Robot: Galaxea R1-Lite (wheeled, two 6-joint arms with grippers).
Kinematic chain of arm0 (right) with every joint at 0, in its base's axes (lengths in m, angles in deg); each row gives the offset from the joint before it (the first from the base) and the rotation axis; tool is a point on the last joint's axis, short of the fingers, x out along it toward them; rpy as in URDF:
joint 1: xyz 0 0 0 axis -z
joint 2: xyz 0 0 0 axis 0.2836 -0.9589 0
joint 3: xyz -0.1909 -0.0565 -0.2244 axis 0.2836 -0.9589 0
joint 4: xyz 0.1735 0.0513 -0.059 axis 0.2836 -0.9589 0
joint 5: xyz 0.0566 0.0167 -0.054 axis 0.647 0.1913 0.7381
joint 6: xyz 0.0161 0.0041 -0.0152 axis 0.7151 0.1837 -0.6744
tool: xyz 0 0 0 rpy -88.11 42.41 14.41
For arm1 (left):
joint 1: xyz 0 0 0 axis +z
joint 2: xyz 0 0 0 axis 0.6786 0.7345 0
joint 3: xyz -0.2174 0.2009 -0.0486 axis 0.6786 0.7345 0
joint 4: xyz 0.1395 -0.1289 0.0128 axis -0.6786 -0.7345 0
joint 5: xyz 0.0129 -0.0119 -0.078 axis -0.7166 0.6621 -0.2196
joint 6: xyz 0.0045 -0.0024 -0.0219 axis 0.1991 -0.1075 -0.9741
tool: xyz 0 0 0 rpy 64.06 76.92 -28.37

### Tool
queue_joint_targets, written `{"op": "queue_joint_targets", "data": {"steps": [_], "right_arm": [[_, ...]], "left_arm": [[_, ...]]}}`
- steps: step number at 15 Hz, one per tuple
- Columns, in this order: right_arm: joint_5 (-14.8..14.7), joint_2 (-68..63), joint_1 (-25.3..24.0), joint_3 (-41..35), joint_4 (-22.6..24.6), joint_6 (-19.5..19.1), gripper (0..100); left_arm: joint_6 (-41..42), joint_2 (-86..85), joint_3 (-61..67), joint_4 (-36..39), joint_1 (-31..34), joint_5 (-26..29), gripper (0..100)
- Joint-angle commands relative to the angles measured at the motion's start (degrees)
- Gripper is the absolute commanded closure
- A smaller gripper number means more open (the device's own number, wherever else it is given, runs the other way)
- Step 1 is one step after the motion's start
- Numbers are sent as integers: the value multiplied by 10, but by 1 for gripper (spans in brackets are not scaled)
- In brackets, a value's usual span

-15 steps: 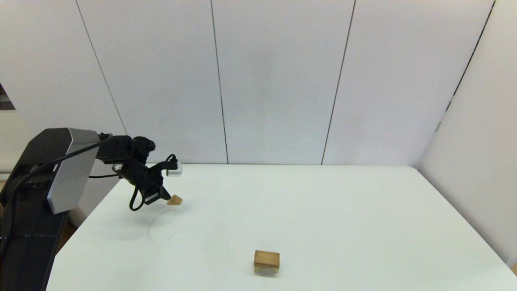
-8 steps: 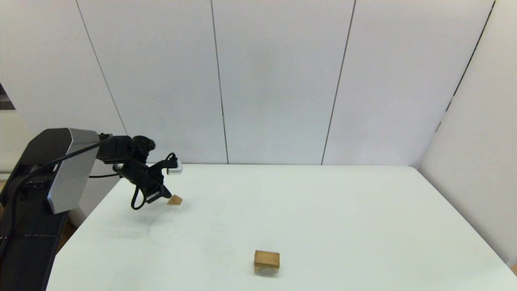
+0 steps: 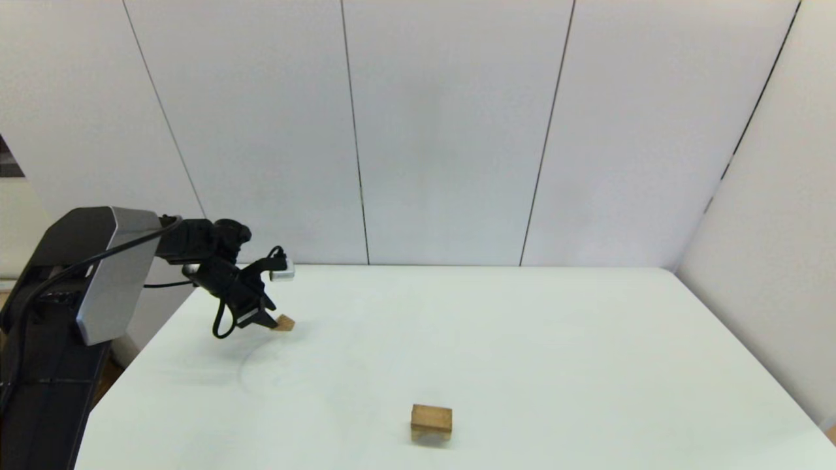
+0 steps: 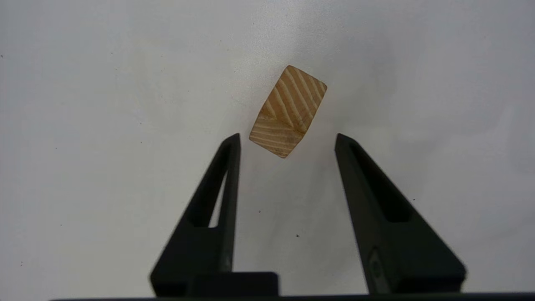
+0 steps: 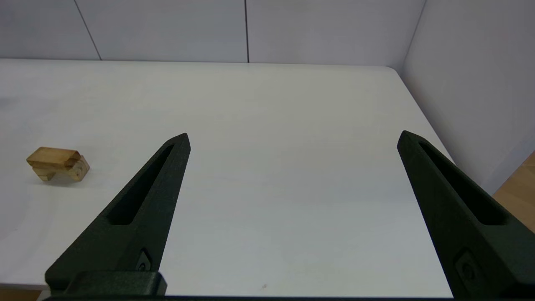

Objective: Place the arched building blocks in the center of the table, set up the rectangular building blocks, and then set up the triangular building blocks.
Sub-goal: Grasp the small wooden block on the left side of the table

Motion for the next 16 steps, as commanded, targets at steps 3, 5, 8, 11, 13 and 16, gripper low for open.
{"op": "queue_joint_targets", "data": {"steps": [3, 5, 8, 11, 13, 16], "right_arm": [[0, 0, 0, 0, 0, 0, 0], [0, 0, 0, 0, 0, 0, 0], [0, 0, 0, 0, 0, 0, 0], [0, 0, 0, 0, 0, 0, 0], [0, 0, 0, 0, 0, 0, 0], [0, 0, 0, 0, 0, 0, 0]], "left_arm": [[4, 6, 0, 26, 0, 1, 0], [4, 18, 0, 41, -1, 1, 0], [4, 25, 0, 50, -6, 2, 0], [5, 25, 0, 47, -8, 3, 0], [5, 25, 0, 47, -7, 3, 0], [4, 26, 0, 43, -7, 4, 0]]}}
